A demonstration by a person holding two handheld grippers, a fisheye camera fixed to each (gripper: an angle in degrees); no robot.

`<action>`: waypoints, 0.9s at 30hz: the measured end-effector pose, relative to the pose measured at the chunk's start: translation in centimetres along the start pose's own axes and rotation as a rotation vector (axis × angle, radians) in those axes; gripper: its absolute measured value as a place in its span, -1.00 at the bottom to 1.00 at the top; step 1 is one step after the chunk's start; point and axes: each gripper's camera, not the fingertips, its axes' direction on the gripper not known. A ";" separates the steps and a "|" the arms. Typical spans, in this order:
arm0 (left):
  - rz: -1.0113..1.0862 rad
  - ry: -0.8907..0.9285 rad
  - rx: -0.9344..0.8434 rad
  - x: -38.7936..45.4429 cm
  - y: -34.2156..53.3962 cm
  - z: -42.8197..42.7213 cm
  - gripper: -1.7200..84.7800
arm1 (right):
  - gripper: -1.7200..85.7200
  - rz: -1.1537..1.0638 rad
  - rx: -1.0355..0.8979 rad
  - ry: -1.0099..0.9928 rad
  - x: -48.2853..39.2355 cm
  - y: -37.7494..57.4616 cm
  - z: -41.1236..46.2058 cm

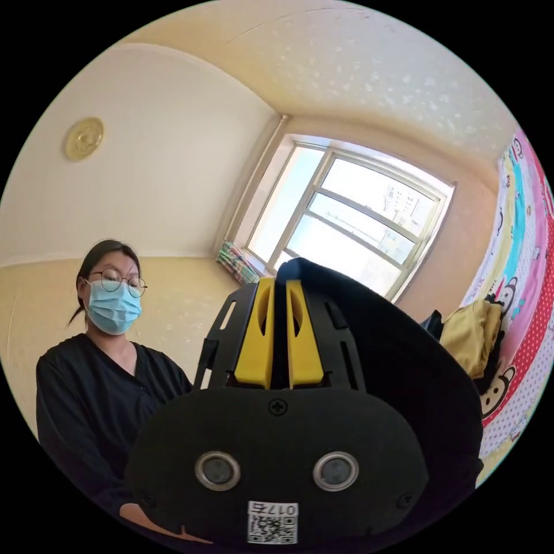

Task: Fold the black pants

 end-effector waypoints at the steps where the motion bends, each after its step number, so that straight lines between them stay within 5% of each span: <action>1: 0.032 -0.028 0.037 1.0 0.1 -1.1 -0.54 | -0.92 -0.060 0.003 0.019 -2.6 -1.0 2.0; 5: 0.166 -0.134 0.219 6.4 1.5 -7.1 -0.54 | -0.92 -0.233 0.016 0.126 -10.2 -2.8 7.6; 12: 0.286 -0.014 0.330 11.5 3.0 -12.0 -0.51 | -0.91 -0.697 0.070 0.362 -25.9 -1.9 17.9; 16: 0.243 -0.161 0.531 13.1 3.4 -16.4 -0.47 | -0.91 -0.923 0.111 0.432 -33.5 1.2 23.3; 19: 0.183 -0.110 0.710 13.0 3.7 -21.1 -0.44 | -0.91 -1.064 0.178 0.570 -37.4 4.0 27.2; 23: 0.294 0.079 0.876 15.5 4.8 -27.2 -0.53 | -0.92 -1.185 0.149 0.763 -38.8 6.6 31.6; 27: 0.256 0.081 1.059 16.7 6.4 -33.5 -0.79 | -0.92 -1.233 0.291 0.893 -40.2 9.4 31.2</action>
